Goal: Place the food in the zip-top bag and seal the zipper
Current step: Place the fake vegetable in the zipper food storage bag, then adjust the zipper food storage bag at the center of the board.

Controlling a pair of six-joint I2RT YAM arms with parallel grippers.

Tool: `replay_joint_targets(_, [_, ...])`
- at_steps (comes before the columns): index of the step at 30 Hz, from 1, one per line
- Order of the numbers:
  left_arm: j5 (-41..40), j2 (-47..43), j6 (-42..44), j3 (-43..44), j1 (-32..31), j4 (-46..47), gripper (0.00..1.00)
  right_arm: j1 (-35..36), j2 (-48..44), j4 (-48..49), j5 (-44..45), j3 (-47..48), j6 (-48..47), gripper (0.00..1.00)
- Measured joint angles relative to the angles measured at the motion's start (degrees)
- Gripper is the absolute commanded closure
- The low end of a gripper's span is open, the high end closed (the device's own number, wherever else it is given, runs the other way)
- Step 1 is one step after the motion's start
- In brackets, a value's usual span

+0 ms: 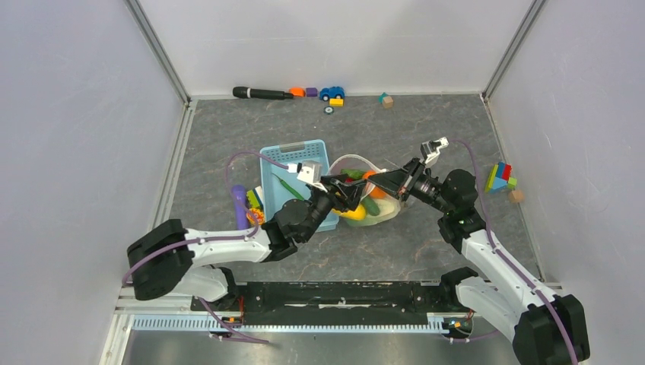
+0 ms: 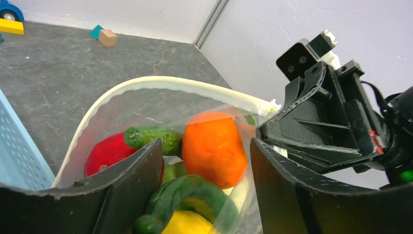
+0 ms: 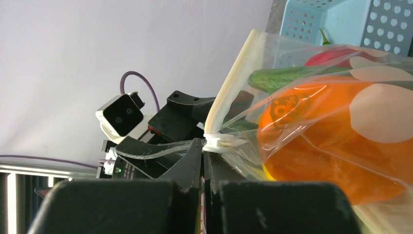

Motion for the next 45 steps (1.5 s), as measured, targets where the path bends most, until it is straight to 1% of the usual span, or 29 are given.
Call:
replay_joint_targets(5, [-0.85,-7.48,1.46,0.2,-0.15,-8.63,0.11,0.0,0.02,2.43,0.11,-1.44,0.63,1.0])
replay_joint_targets(9, [-2.03,-12.87,1.75,1.22,-0.28,-15.89,0.04,0.0,0.48,4.28,0.09,-2.71,1.29,1.0])
replay_joint_targets(10, [-2.45,-13.9,1.77,1.4,-0.31,-17.22,0.01,0.0,0.74,4.66,0.07,-2.78,1.4,1.0])
replay_joint_targets(15, [-5.2,-18.75,2.14,3.28,-0.31,-26.34,0.0,0.0,1.99,6.78,-0.15,-2.93,1.79,1.0])
replay_joint_targets(21, [-10.25,-20.9,2.16,11.34,0.07,-43.3,0.0,-0.02,2.71,9.92,-1.7,-4.17,0.66,1.0])
replay_joint_targets(24, [-11.52,-22.91,0.76,13.51,1.25,-51.43,0.0,-0.02,3.61,9.75,-3.13,-4.07,-3.17,1.0])
replay_joint_targets(27, [-10.54,-25.57,-0.68,13.68,3.21,-58.14,0.0,-0.02,4.31,5.84,-4.15,-3.1,-8.72,1.0])
replay_joint_targets(31, [-6.34,-26.67,-2.45,13.73,6.14,-64.74,0.0,-0.02,4.46,-0.9,-4.61,0.37,-16.0,1.0])
replay_joint_targets(35, [3.96,-24.26,-4.39,13.6,12.83,-69.59,0.0,-0.26,4.09,-4.87,-5.05,2.62,-20.57,1.0])
replay_joint_targets(38, [14.4,-21.75,-4.61,12.11,18.14,-69.53,0.0,-0.39,3.89,-6.62,-5.77,2.69,-22.08,1.0])
replay_joint_targets(40, [20.48,-20.37,-4.55,10.95,19.8,-68.83,0.0,-0.42,3.91,-7.3,-6.36,2.69,-22.58,1.0])
replay_joint_targets(45, [30.1,-17.77,-4.48,9.55,20.17,-65.9,0.03,-0.83,3.89,-8.41,-7.48,2.69,-23.47,1.0])
